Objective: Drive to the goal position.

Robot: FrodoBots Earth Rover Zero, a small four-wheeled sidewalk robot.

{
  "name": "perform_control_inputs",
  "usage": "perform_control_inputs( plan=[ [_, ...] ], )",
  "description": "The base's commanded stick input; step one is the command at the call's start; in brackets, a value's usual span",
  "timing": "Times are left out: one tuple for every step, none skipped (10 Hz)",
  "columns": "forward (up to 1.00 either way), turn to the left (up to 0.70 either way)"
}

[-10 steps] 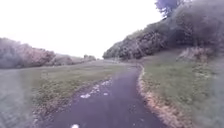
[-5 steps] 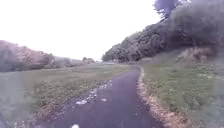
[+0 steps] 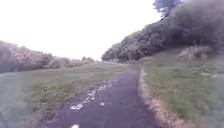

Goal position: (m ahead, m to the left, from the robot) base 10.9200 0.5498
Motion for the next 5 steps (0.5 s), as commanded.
perform_control_inputs(
  plan=[
    [0.45,0.0],
    [0.45,0.0],
    [0.45,0.0],
    [0.45,0.0],
    [0.45,0.0]
  ],
)
